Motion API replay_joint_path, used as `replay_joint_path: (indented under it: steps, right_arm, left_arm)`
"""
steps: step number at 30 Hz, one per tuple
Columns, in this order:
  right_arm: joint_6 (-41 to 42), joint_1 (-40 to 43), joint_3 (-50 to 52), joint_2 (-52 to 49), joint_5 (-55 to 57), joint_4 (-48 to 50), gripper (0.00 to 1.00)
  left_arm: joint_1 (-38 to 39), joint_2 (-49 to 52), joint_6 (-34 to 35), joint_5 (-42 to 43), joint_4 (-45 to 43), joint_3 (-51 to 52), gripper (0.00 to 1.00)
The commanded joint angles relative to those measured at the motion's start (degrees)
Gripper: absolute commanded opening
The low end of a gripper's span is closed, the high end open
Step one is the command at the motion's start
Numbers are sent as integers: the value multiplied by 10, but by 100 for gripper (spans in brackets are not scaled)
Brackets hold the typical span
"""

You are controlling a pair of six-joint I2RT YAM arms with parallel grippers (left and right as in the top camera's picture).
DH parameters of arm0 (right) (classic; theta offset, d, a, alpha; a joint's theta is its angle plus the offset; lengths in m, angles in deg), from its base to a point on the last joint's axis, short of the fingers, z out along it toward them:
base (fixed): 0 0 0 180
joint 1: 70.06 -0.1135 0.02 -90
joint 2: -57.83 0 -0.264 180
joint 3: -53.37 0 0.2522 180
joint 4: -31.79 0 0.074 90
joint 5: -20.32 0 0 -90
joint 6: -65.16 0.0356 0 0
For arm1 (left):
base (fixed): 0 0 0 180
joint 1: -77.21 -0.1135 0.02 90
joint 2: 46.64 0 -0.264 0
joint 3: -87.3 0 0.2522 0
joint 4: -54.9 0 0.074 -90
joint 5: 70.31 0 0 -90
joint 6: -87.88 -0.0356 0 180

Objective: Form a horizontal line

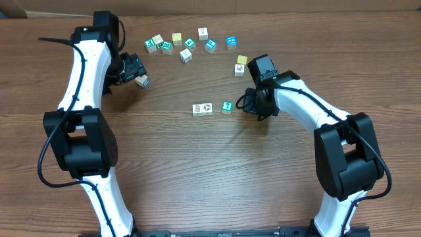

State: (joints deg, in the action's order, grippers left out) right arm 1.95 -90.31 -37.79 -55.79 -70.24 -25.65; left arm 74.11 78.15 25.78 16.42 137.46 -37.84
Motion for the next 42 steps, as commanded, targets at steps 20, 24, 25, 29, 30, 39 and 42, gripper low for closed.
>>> replay_joint_path:
  steps: [20,24,25,29,30,39,42]
  right_arm:
    - [1,-1,2,13,-60,82,4]
    - [3,-13,2,12,-72,71,4]
    - [2,-18,2,10,-70,68,4]
    - [2,-35,2,-5,-69,76,4]
    - [2,-38,2,-12,-68,81,4]
    - [5,-41,2,-20,-71,91,4]
    - [5,-41,2,-20,-70,95,4]
  left_arm:
    - [5,5,-5,-3,-1,-9,100]
    - [5,5,-5,-3,-1,-9,100]
    - [5,5,-5,-3,-1,-9,100]
    - [5,5,-5,-3,-1,-9,100]
    - [5,5,-5,-3,-1,-9,100]
    - [5,5,-5,-3,-1,-9,100]
    - [5,5,-5,-3,-1,-9,100]
